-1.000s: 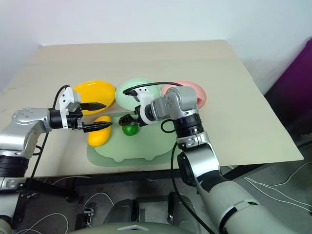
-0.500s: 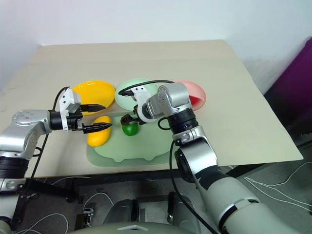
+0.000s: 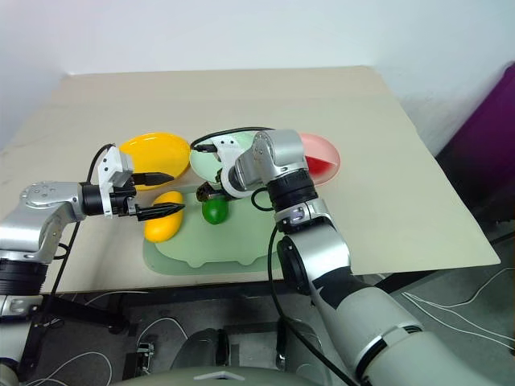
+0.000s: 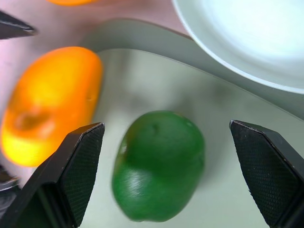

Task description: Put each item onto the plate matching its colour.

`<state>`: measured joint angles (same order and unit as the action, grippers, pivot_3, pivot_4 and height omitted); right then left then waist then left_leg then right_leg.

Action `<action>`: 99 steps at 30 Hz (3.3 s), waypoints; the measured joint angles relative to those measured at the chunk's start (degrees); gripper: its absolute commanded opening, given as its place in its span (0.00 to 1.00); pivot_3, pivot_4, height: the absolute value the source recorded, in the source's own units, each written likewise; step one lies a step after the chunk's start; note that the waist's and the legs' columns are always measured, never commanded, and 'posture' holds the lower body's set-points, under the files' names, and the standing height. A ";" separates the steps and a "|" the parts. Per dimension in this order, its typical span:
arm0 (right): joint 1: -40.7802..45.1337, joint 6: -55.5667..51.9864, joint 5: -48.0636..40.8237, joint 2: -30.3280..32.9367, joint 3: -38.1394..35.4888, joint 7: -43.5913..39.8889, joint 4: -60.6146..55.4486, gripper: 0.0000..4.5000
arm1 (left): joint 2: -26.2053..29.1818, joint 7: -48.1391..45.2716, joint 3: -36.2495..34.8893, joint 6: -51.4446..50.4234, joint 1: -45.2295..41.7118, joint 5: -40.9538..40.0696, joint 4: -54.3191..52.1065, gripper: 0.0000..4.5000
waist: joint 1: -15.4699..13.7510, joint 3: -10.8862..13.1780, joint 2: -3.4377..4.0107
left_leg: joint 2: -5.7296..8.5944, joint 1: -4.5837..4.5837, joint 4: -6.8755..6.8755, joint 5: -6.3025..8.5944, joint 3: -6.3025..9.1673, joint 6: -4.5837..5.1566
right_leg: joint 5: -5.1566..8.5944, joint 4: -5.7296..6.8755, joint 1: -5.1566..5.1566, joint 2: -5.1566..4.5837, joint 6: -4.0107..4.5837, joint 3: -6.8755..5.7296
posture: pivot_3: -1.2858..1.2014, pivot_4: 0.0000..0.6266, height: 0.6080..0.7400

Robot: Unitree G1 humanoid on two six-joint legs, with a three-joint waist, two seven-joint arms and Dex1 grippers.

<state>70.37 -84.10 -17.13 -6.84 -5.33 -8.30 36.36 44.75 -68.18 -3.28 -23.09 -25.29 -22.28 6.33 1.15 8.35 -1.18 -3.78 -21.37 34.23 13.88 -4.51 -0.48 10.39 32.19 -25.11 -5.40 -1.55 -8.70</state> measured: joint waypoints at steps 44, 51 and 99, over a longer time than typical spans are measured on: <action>-5.16 -8.02 2.44 -1.27 6.95 3.83 -9.75 0.99 | 0.03 0.78 -0.25 -0.02 0.94 -0.96 -0.90 1.00 | 0.02 0.01 0.01 | -0.04 -0.01 -0.03 0.01 0.04 -0.01 | 0.03 -0.04 -0.02 -0.06 0.02 0.00 | 0.52 0.24 1.00; -5.69 -7.75 2.50 -1.16 8.79 3.00 -10.70 0.99 | 0.04 0.93 -0.29 -0.13 0.94 -1.01 -0.93 1.00 | 0.04 0.00 0.01 | -0.04 -0.01 -0.05 0.03 0.05 -0.05 | 0.03 -0.05 -0.03 -0.06 0.02 0.00 | 0.52 0.24 1.00; -5.20 -3.56 1.16 7.20 17.19 -10.73 -15.10 0.62 | 0.10 1.88 -0.44 -1.46 -0.91 -2.15 -2.27 1.00 | 0.02 0.01 0.01 | -0.02 -0.06 -0.12 0.10 0.07 -0.16 | 0.04 -0.11 -0.12 -0.06 0.03 -0.01 | 0.52 0.24 1.00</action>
<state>65.17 -87.65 -15.97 0.36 11.86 -19.03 21.26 44.85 -66.30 -3.72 -24.55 -26.20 -24.43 4.06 1.17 8.36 -1.17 -3.80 -21.43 34.11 13.98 -4.44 -0.63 10.43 32.07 -25.23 -5.46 -1.52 -8.71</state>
